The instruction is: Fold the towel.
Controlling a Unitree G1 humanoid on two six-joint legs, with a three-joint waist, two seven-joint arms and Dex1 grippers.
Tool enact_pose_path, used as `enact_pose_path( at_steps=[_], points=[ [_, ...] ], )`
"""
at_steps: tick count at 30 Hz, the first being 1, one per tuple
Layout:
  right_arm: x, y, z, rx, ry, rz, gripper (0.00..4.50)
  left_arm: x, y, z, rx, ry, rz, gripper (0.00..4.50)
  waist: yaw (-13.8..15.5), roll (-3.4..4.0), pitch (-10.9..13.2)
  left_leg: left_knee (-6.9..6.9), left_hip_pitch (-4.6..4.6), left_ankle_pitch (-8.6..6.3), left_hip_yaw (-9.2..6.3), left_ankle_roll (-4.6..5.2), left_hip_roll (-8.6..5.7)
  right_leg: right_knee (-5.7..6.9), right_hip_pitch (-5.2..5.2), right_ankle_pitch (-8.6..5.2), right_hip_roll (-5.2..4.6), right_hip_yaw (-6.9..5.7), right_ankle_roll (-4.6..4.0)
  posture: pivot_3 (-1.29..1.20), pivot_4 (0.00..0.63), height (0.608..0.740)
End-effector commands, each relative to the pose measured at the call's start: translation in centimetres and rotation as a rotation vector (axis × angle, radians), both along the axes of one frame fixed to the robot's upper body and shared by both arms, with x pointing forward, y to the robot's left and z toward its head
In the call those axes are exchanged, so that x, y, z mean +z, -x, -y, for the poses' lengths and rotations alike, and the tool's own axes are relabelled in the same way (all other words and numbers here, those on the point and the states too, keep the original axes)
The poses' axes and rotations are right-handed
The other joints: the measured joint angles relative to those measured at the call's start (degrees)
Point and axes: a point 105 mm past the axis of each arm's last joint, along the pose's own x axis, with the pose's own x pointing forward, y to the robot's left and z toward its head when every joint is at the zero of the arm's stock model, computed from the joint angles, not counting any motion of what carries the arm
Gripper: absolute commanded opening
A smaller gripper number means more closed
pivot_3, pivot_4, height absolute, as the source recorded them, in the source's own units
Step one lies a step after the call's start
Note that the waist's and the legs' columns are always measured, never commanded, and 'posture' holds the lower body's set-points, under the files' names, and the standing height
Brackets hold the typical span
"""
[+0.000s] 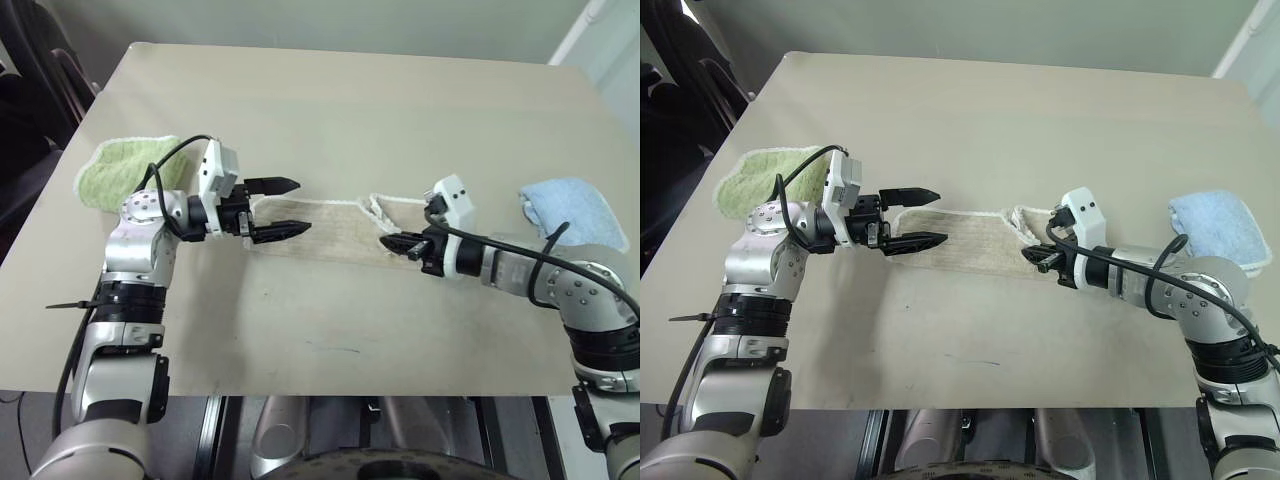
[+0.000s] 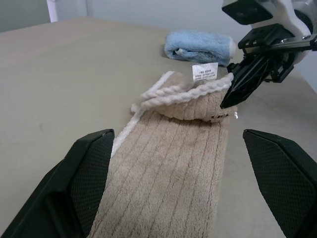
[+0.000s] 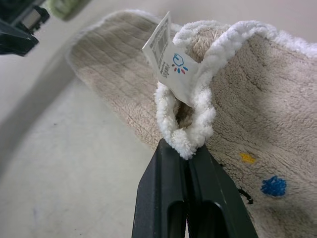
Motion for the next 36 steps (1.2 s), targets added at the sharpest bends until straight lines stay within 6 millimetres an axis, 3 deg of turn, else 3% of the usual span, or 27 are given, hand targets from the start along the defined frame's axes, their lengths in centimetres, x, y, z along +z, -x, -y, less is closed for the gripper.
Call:
enact_pose_path(
  at_steps=[1, 10, 14, 18, 27, 31, 36],
  points=[
    [0.8, -0.2, -0.1, -0.004, 0.010, 0.037, 0.02, 0.9, 0.0, 0.1, -0.010, -0.015, 0.051, 4.50, -0.01, 0.00, 0.00, 0.00, 0.00, 0.00, 0.00, 0.00, 0.00, 0.00, 0.00, 0.00, 0.00, 0.00, -0.01, 0.00, 0.150, 0.697],
    [-0.4, -0.2, -0.2, -0.023, 0.046, 0.020, 0.02, 0.9, -0.1, 0.2, -0.010, -0.011, 0.052, 4.50, 0.00, 0.00, 0.00, -0.01, 0.00, 0.02, 0.00, -0.03, 0.00, 0.02, -0.02, -0.01, 0.00, 0.00, -0.06, 0.00, 0.150, 0.697],
    [1.2, -1.0, 0.9, -0.082, -0.051, 0.051, 0.02, 0.8, -0.2, 0.2, -0.008, -0.009, 0.052, 4.50, 0.01, 0.00, 0.00, -0.01, -0.01, 0.02, 0.00, -0.03, 0.00, 0.02, -0.02, -0.02, 0.00, 0.00, -0.07, 0.00, 0.150, 0.697],
    [1.4, -1.5, 2.0, -0.131, -0.055, 0.057, 0.02, 0.7, -0.2, 0.1, -0.008, -0.007, 0.050, 4.50, 0.02, 0.00, 0.00, 0.00, -0.01, 0.02, 0.00, -0.04, 0.00, 0.02, -0.01, -0.04, 0.00, 0.00, -0.11, 0.00, 0.150, 0.697],
    [2.6, -2.0, 2.3, -0.164, -0.153, 0.066, 0.02, 0.7, -0.3, 0.1, -0.011, -0.003, 0.050, 4.50, 0.02, 0.00, 0.00, -0.03, 0.00, 0.03, 0.01, -0.05, 0.00, 0.06, -0.04, -0.04, 0.00, 0.00, -0.13, 0.00, 0.150, 0.697],
    [4.1, -2.1, 5.4, -0.272, -0.253, 0.087, 0.02, 0.8, -0.4, 0.0, -0.006, -0.004, 0.053, 4.50, 0.35, 0.00, 0.00, -0.03, -0.02, 0.04, 0.01, -0.06, 0.00, 0.04, -0.03, -0.04, 0.00, 0.00, -0.13, 0.00, 0.150, 0.697],
    [5.4, -0.4, 10.4, -0.418, -0.365, 0.123, 0.02, 0.8, -0.4, -0.4, -0.006, -0.013, 0.057, 4.50, 0.55, 0.00, 0.00, -0.05, -0.03, 0.03, 0.01, -0.06, 0.00, 0.04, -0.03, -0.08, -0.01, 0.00, -0.16, 0.00, 0.150, 0.697]
  ],
)
